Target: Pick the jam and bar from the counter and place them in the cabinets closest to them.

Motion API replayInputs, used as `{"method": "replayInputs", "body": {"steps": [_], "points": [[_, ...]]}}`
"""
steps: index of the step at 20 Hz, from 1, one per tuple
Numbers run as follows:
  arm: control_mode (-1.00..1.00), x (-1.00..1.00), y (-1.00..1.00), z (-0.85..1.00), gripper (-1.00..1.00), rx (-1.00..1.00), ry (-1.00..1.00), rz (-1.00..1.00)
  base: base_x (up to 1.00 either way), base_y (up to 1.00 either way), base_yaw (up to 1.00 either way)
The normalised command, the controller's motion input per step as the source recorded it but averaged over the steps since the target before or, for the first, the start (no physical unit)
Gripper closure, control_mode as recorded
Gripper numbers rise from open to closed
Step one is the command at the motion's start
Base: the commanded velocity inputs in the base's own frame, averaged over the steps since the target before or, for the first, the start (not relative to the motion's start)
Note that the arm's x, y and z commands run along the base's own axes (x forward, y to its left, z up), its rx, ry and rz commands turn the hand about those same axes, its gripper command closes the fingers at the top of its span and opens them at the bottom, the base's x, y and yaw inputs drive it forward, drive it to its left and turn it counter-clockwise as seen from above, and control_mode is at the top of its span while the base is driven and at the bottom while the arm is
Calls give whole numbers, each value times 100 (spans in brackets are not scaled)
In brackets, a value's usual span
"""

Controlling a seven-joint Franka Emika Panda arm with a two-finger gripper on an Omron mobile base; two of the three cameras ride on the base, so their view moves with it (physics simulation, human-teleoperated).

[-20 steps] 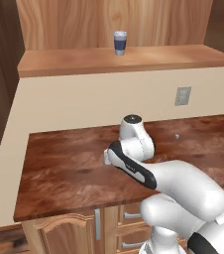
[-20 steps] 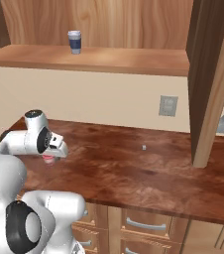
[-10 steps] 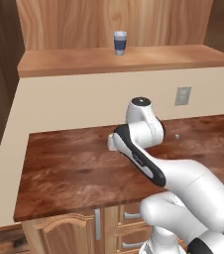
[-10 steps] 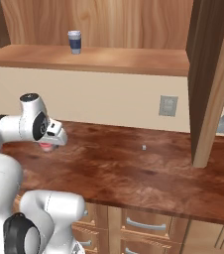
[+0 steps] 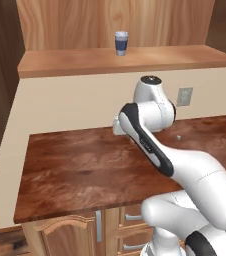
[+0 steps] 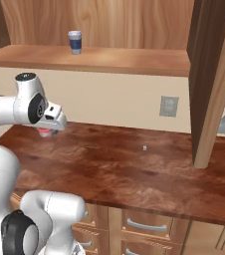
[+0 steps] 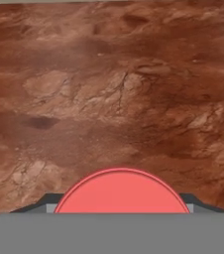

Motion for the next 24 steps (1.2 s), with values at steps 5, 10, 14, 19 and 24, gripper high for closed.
{"method": "replayInputs", "body": {"steps": [5, 10, 14, 19, 24], "points": [[-100, -2, 0, 77, 100, 0, -4, 0, 0, 0, 0], [-100, -3, 0, 83, 100, 0, -9, 0, 0, 0, 0], [-100, 0, 0, 86, 100, 0, -12, 0, 0, 0, 0], [-100, 0, 2, 82, 100, 0, -11, 0, 0, 0, 0], [-100, -6, 1, 68, 100, 2, -17, 0, 0, 0, 0]]}}
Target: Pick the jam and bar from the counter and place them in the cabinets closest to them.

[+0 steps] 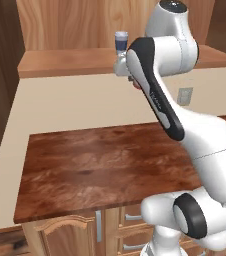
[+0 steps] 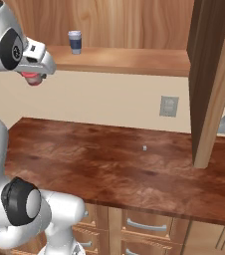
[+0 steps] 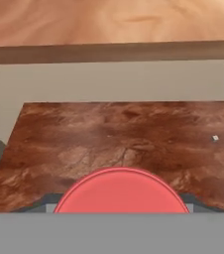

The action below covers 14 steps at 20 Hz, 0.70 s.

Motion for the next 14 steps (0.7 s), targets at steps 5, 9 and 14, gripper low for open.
{"method": "replayInputs", "body": {"steps": [5, 9, 14], "points": [[-100, 0, 5, 57, 100, 4, -22, 1, 0, 0, 0], [-100, 37, 13, 3, 100, 2, -13, 4, 0, 0, 0], [-100, 52, 7, -7, 100, 0, -10, 6, 0, 0, 0]]}}
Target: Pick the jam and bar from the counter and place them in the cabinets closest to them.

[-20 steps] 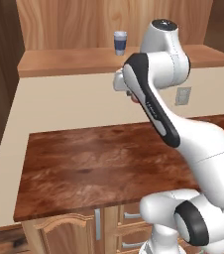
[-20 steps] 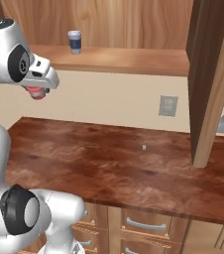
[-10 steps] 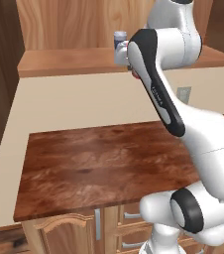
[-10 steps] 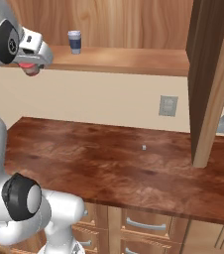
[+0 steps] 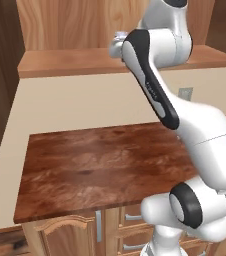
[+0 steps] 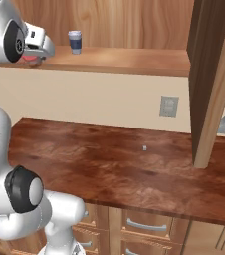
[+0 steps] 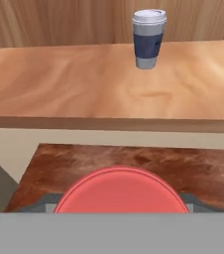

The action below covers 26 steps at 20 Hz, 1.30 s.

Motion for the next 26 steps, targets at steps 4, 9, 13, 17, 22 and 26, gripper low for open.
{"method": "replayInputs", "body": {"steps": [4, 9, 13, 17, 22, 26], "points": [[-100, 65, 6, 3, 100, 0, -11, 4, 0, 0, 0], [-100, 68, 12, 12, 100, 0, -5, 3, 0, 0, 0], [-100, 60, 17, 10, 100, 0, 0, 3, 0, 0, 0], [-100, 5, 1, 2, 100, 0, 0, 0, 0, 0, 0], [-100, 8, 8, -18, 100, -8, 4, 0, 0, 0, 0], [-100, 44, 16, -4, 100, -3, 9, 0, 0, 0, 0]]}}
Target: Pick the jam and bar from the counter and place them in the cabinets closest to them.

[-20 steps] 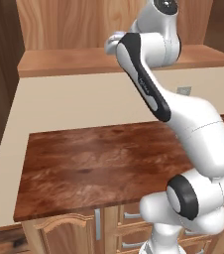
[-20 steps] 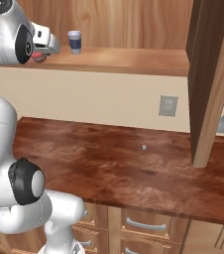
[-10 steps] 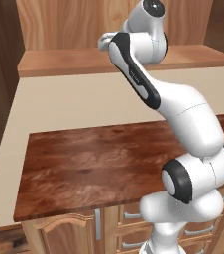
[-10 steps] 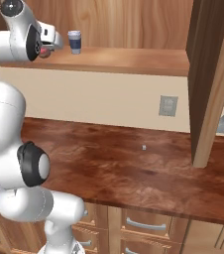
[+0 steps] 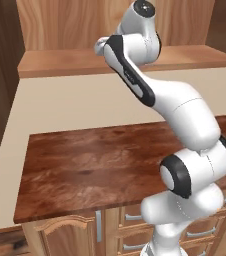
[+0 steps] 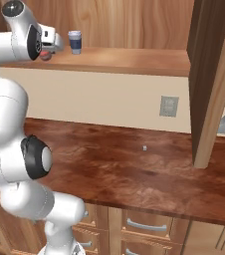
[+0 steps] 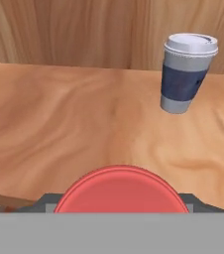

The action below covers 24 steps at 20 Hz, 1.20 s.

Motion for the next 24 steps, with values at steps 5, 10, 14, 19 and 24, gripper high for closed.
{"method": "replayInputs", "body": {"steps": [5, 10, 14, 19, 24], "points": [[-100, 74, 12, 2, 100, 0, 10, 0, 0, 0, 0], [-100, 84, 10, 10, 100, 0, 13, 0, 0, 0, 0], [-100, 75, 12, 11, 100, 0, 11, 0, 0, 0, 0], [-100, 52, 13, 3, -100, -2, 9, -2, 0, 0, 0], [-100, -1, 0, 0, -100, -4, 5, -3, 0, 0, 0]]}}
